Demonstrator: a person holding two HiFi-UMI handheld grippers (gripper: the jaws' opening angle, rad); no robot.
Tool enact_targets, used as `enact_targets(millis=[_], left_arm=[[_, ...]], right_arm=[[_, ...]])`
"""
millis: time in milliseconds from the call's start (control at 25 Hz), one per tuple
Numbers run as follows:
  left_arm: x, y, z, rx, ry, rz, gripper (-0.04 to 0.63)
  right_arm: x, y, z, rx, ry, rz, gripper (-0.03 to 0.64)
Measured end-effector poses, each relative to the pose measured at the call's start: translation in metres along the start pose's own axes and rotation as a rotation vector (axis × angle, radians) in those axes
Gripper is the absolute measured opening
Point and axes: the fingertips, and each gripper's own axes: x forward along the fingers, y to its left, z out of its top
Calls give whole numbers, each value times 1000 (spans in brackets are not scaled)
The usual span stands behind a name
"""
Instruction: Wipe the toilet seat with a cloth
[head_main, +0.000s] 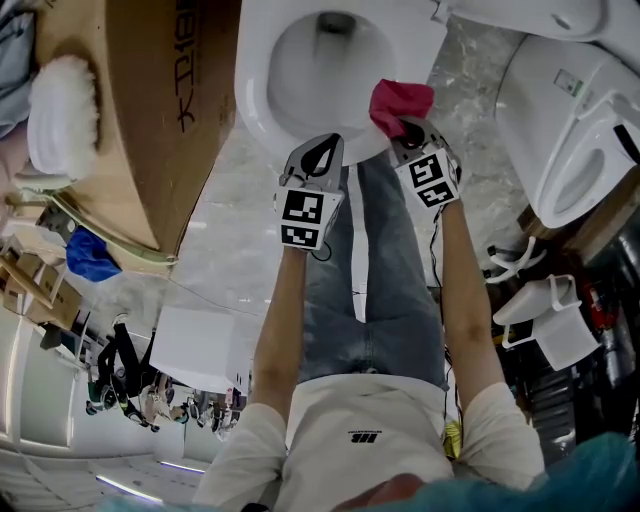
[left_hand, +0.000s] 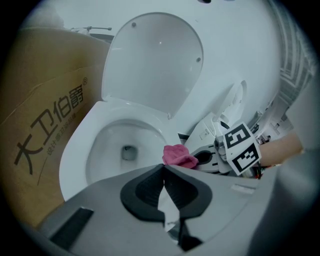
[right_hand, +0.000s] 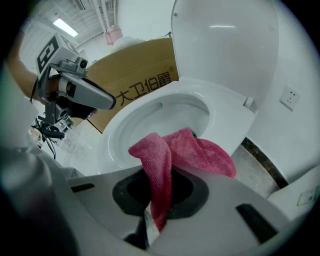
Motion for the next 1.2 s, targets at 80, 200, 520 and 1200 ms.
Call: enact_targets(millis=[80,200,520,1200], left_arm=[[2,0,5,0,-3,0,11],[4,0,10,2,-7,0,11],[11,0,26,-1,-19,-3,11],[20,14,59,-7,-50,-7,11]], right_arm=[[0,-6,4,21,-19,-4,21],[0,-17,10,49,-36,-19,21],[-1,-47,25,84,-68,-60,21],[5,-109,71,104,-110,-172,21]])
